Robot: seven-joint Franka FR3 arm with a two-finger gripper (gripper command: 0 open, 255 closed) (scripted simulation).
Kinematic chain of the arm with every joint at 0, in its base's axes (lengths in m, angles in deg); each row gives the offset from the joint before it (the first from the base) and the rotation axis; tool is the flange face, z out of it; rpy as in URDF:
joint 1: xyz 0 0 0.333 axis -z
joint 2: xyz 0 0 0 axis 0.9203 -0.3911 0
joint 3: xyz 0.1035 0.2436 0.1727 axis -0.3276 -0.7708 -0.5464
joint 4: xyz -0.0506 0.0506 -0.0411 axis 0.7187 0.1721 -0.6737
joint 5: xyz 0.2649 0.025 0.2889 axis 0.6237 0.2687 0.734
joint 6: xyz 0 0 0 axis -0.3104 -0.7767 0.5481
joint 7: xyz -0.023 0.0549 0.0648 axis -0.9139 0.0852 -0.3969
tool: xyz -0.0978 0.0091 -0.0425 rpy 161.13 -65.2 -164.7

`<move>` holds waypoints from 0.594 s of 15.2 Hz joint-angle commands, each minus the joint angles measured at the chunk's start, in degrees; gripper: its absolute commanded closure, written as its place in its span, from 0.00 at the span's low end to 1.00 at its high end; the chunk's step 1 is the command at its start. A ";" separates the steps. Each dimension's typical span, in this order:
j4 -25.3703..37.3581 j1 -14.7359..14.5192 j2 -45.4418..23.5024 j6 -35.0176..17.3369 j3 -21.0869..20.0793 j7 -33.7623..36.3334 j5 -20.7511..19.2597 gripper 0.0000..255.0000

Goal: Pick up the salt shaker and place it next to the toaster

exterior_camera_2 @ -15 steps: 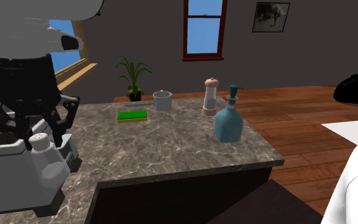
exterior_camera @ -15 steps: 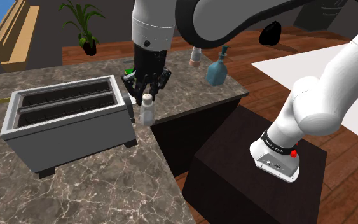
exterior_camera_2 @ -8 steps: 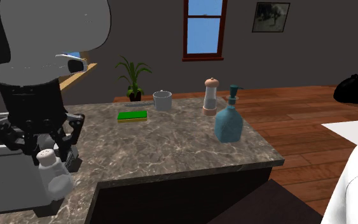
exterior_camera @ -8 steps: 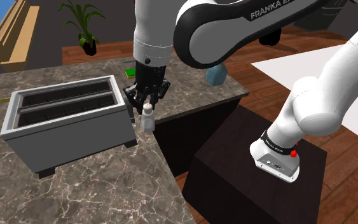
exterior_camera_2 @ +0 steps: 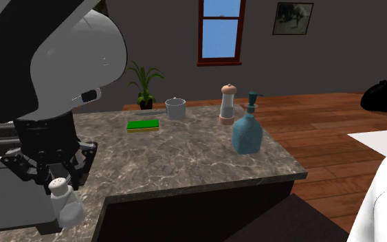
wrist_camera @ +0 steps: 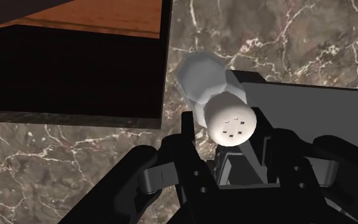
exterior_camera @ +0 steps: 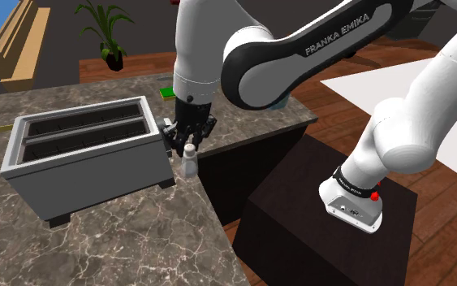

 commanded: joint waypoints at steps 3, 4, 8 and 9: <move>-1.54 -0.01 -1.82 -3.23 -0.13 0.56 -0.94 1.00; -1.90 -0.02 -2.27 -4.00 -0.15 0.73 -1.19 1.00; -2.67 -0.06 -3.33 -5.74 -0.18 1.14 -1.80 1.00; -2.67 -0.06 -3.33 -5.74 -0.18 1.14 -1.81 1.00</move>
